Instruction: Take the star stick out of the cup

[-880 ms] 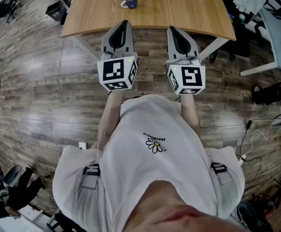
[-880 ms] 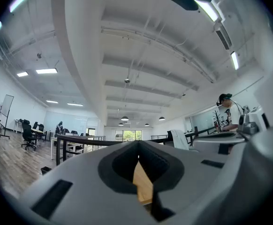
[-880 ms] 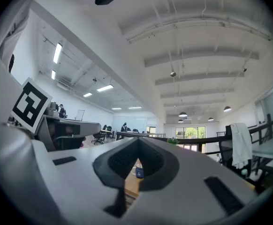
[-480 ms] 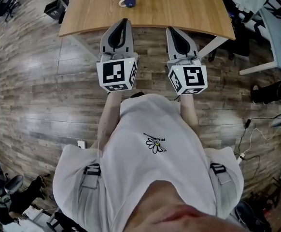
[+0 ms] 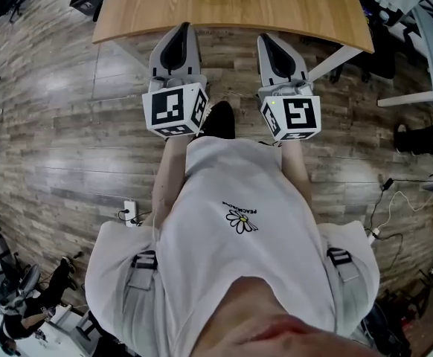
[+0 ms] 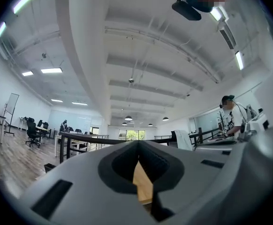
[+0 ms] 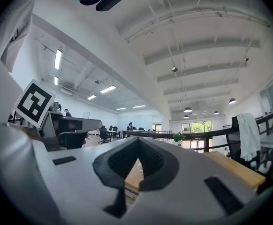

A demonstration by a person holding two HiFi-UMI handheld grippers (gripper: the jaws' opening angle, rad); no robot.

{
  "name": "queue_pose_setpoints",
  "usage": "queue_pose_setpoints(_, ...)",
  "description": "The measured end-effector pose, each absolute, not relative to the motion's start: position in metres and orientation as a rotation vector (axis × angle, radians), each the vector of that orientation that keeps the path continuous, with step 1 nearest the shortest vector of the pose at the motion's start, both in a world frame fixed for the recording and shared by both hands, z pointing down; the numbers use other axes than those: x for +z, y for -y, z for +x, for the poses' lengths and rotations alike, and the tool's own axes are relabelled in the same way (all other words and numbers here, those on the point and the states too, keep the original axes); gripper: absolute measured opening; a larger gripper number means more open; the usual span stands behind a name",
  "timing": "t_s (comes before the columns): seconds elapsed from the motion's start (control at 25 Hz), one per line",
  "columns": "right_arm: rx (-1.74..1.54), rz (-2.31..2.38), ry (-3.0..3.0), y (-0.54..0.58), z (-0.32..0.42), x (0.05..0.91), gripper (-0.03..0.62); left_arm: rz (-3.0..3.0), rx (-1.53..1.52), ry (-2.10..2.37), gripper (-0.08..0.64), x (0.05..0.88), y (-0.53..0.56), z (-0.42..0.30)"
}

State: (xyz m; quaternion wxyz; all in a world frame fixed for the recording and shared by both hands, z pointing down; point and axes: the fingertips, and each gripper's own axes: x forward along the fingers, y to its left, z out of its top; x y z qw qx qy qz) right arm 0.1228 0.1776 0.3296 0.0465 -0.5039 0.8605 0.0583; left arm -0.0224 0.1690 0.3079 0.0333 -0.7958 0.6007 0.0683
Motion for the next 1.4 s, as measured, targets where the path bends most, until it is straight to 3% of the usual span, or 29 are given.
queue_pose_setpoints(0.64, 0.251, -1.587, -2.666, -0.086, 0.110, 0.347, 0.006, -2.438, 0.312, -1.825, 0.015, 0.307, -0.068, -0.039)
queue_pose_setpoints(1.4, 0.134, -1.542, -2.668, 0.152, 0.050, 0.301, 0.006, -2.440, 0.408, -1.739, 0.015, 0.259, 0.163, -0.086)
